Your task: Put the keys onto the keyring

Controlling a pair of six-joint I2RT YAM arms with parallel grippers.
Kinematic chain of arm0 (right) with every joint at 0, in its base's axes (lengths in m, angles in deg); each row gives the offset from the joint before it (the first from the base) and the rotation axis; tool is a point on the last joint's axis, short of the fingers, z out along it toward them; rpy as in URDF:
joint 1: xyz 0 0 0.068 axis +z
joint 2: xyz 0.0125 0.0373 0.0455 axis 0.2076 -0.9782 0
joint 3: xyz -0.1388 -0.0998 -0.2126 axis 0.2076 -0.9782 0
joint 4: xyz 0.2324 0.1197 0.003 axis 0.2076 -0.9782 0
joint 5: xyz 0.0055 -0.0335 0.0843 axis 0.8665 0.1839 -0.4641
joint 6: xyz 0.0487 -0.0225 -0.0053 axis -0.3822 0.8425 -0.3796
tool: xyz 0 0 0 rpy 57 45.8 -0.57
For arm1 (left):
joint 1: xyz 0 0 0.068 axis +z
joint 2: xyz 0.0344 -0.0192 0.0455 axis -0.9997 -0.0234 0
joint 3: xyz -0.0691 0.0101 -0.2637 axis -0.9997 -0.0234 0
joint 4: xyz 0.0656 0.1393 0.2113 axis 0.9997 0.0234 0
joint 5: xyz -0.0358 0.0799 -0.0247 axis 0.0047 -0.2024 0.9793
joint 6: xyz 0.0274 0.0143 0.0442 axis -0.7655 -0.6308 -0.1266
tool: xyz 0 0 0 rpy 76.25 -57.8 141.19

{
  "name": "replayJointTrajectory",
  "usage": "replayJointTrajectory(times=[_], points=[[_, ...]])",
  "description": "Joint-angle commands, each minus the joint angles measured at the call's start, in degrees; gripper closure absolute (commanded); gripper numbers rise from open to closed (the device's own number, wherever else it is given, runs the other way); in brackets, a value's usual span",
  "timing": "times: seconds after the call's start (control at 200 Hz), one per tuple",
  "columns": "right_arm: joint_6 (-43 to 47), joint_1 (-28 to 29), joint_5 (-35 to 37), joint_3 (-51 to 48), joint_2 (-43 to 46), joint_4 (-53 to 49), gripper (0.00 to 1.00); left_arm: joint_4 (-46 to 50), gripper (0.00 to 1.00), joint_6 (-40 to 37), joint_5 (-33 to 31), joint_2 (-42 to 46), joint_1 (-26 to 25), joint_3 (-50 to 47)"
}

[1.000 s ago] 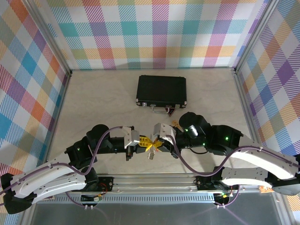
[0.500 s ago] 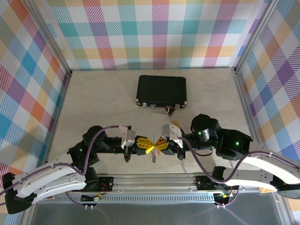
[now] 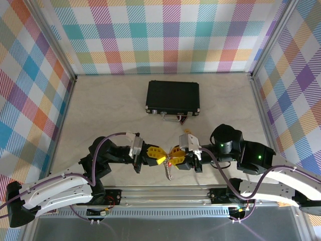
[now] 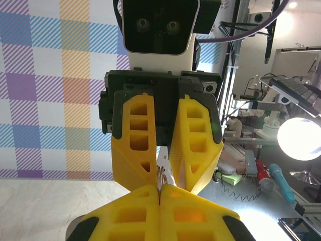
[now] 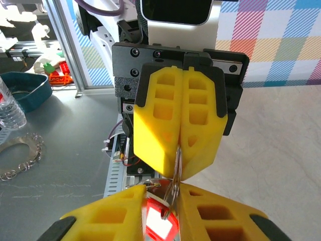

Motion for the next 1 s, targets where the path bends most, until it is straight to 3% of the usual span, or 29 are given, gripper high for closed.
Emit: replayJointTrajectory(times=[0.0, 0.87, 0.995], points=[[-0.7, 0.5, -0.9, -0.7, 1.6, 3.1, 0.79, -3.6, 1.0, 0.3, -0.9, 1.0, -0.1, 0.5], [-2.0, 0.5, -0.7, -3.9, 1.7, 5.7, 0.97, -5.0, 1.0, 1.6, 1.0, 2.3, -0.1, 0.0], [-1.9, 0.5, -1.2, -3.8, 1.3, 5.6, 0.95, -4.8, 1.0, 1.7, 0.9, 2.9, -0.1, -0.4]])
